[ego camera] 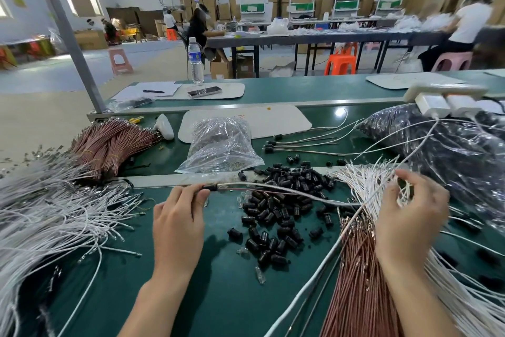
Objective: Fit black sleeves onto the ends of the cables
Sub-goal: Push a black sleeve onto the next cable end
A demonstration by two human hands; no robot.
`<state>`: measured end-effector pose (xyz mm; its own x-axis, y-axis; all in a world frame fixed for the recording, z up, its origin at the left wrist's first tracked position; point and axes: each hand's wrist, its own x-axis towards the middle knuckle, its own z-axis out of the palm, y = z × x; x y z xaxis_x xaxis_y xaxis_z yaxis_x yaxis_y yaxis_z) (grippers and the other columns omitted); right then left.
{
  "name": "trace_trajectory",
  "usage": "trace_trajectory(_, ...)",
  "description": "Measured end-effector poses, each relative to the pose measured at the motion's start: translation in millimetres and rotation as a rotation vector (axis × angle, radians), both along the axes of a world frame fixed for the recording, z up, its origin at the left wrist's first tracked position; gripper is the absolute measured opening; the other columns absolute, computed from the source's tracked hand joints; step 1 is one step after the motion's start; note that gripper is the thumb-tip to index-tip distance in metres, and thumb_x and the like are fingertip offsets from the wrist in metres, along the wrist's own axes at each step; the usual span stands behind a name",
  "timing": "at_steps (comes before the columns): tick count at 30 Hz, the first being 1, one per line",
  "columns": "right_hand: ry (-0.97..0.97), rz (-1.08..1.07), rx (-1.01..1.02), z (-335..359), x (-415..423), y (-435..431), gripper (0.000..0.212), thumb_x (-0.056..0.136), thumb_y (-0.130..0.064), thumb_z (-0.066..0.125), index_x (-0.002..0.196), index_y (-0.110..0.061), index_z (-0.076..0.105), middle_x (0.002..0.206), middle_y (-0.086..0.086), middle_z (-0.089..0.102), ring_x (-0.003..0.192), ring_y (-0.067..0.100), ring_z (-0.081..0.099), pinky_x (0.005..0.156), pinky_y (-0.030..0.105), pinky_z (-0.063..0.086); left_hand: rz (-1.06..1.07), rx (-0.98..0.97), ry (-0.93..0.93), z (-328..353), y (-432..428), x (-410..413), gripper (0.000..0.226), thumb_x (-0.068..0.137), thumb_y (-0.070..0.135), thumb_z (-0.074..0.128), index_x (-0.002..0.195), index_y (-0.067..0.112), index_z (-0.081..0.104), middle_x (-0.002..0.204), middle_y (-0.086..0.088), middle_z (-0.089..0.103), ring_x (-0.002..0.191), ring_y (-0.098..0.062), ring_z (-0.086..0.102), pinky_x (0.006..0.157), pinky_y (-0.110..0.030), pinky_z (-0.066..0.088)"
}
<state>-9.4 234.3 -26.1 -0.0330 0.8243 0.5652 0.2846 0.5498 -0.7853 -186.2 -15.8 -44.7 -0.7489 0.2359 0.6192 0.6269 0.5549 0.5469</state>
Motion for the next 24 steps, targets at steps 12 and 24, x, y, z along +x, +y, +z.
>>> trace_trajectory(12, 0.126, 1.141, -0.729, -3, -38, -82, 0.041, 0.084, -0.043, 0.066, 0.122, -0.027, 0.07, 0.108, 0.0, 0.078, 0.097, 0.019, 0.075, 0.074, 0.026, 0.06, -0.455, 0.107, -0.174, 3, 33, 44, 0.012, 0.102, 0.039, 0.054, 0.107, 0.038, 0.066, 0.098, 0.02, 0.064, 0.093, -0.008, 0.064, 0.079, -0.025, 0.05)
trace_trajectory(24, 0.482, 0.945, -0.926, -2, -39, -67, 0.02, 0.095, -0.018, 0.062, 0.102, -0.009, 0.078, 0.099, 0.018, 0.077, 0.087, 0.023, 0.076, 0.07, 0.022, 0.06, -0.465, 0.159, -0.217, -3, 37, 50, 0.014, 0.096, 0.041, 0.055, 0.107, 0.039, 0.063, 0.097, 0.022, 0.066, 0.089, -0.007, 0.064, 0.074, -0.012, 0.047)
